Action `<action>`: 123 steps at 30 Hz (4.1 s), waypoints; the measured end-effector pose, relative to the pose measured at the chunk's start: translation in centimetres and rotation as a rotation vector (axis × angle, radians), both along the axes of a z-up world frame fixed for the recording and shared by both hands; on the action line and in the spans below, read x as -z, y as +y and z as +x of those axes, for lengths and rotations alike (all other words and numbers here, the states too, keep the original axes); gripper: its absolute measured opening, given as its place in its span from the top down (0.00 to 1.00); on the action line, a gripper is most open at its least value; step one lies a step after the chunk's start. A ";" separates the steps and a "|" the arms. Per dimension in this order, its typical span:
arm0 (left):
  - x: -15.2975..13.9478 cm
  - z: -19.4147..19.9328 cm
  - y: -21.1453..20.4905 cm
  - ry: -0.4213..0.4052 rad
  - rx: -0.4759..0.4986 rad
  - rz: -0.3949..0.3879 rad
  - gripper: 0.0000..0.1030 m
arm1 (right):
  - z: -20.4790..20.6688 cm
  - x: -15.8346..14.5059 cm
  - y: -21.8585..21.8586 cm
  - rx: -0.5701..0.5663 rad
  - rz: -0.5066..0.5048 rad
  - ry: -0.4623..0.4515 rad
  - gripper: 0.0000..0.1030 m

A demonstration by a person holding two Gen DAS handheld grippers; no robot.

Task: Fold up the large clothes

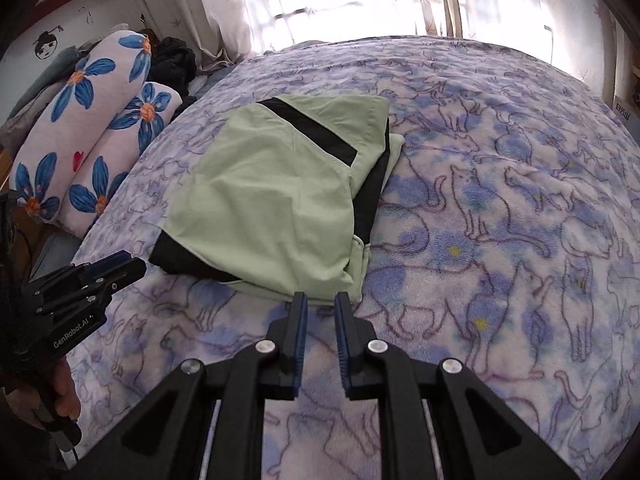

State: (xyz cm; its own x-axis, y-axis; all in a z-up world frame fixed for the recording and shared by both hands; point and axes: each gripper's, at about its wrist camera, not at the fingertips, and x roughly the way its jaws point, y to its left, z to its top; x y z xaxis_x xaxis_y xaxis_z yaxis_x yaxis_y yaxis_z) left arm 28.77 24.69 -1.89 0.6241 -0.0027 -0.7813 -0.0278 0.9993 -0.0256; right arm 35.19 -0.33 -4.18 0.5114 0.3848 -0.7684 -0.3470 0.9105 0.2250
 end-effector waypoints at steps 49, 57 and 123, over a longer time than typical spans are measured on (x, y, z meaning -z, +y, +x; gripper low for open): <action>-6.8 -32.6 -18.0 -0.037 -0.091 -0.028 0.02 | -33.6 -4.8 -14.4 0.251 -0.053 -0.130 0.32; -6.0 -32.3 -18.6 -0.007 -0.075 -0.024 0.02 | -33.3 -4.0 -15.1 0.271 -0.063 -0.104 0.32; -4.3 -31.7 -18.5 0.025 -0.097 -0.023 0.02 | -32.6 -3.2 -14.7 0.308 -0.074 -0.095 0.32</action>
